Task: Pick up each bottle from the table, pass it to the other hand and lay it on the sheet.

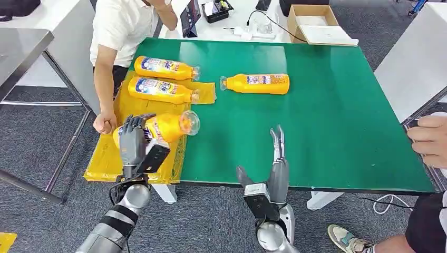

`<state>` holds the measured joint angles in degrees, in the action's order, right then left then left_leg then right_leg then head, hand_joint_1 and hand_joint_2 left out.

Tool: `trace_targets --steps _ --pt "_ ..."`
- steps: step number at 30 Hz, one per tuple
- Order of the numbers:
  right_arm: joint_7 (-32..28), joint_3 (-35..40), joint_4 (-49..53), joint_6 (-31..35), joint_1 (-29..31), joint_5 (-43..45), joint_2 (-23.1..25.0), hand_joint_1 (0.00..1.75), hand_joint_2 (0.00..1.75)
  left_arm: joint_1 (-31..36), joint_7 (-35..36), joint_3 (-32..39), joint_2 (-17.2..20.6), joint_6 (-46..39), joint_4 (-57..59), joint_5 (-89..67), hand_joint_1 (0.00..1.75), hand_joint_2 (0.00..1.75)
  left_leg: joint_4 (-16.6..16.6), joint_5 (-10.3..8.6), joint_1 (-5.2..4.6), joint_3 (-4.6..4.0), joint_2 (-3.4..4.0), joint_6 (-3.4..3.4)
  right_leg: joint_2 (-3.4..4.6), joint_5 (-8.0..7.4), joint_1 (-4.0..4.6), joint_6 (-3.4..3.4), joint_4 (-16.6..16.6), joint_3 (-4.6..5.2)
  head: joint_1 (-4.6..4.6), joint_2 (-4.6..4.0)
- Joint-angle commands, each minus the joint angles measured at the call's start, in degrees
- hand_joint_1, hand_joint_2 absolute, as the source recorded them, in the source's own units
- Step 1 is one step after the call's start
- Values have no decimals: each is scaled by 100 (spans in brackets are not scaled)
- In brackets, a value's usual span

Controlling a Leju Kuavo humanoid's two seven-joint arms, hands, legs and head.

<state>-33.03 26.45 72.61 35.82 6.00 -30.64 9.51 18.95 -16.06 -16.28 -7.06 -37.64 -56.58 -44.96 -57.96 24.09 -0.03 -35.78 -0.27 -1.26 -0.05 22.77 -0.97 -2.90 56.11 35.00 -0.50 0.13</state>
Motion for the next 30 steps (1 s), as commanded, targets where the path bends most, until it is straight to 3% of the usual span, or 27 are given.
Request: trace_targets --steps 1,10,18,19,22,23,30 --pt "-11 87 -663 -55 295 25 -36 0 175 528 46 -256 126 6 1307 -76 175 175 7 12 5 35 4 7 2 11 6 12 -6 -34 0 0" --pt "-11 87 -663 -55 295 25 -36 0 175 528 46 -256 126 6 1307 -76 175 175 2 8 5 20 1 7 1 7 6 11 -5 -21 0 0" --pt "-105 233 -1005 -410 508 110 25 0 175 1335 810 -870 22 789 3009 -1344 175 175 5 7 4 25 -1 6 0 7 4 11 -6 -25 -2 0" --pt "-97 214 -1039 -441 512 155 43 0 0 1402 853 -817 -16 878 3112 -1300 175 175 2 12 8 35 -2 9 -2 11 10 15 -5 -37 2 0" --pt "-108 221 -1130 -498 543 181 62 0 0 1525 983 -812 -36 952 3298 -1350 175 175 1 9 8 23 -1 8 -3 9 9 12 -4 -26 0 0" --pt "-209 180 -1198 -532 536 333 142 0 0 1730 1597 -999 -16 1322 3685 -1680 175 175 0 12 9 29 -3 9 -5 13 10 14 -2 -32 -2 0" --pt "-490 267 -1633 -517 623 602 355 0 0 2067 2206 -1151 155 2196 4075 -2070 175 175 5 11 8 38 21 11 21 4 9 15 -4 -31 0 0"
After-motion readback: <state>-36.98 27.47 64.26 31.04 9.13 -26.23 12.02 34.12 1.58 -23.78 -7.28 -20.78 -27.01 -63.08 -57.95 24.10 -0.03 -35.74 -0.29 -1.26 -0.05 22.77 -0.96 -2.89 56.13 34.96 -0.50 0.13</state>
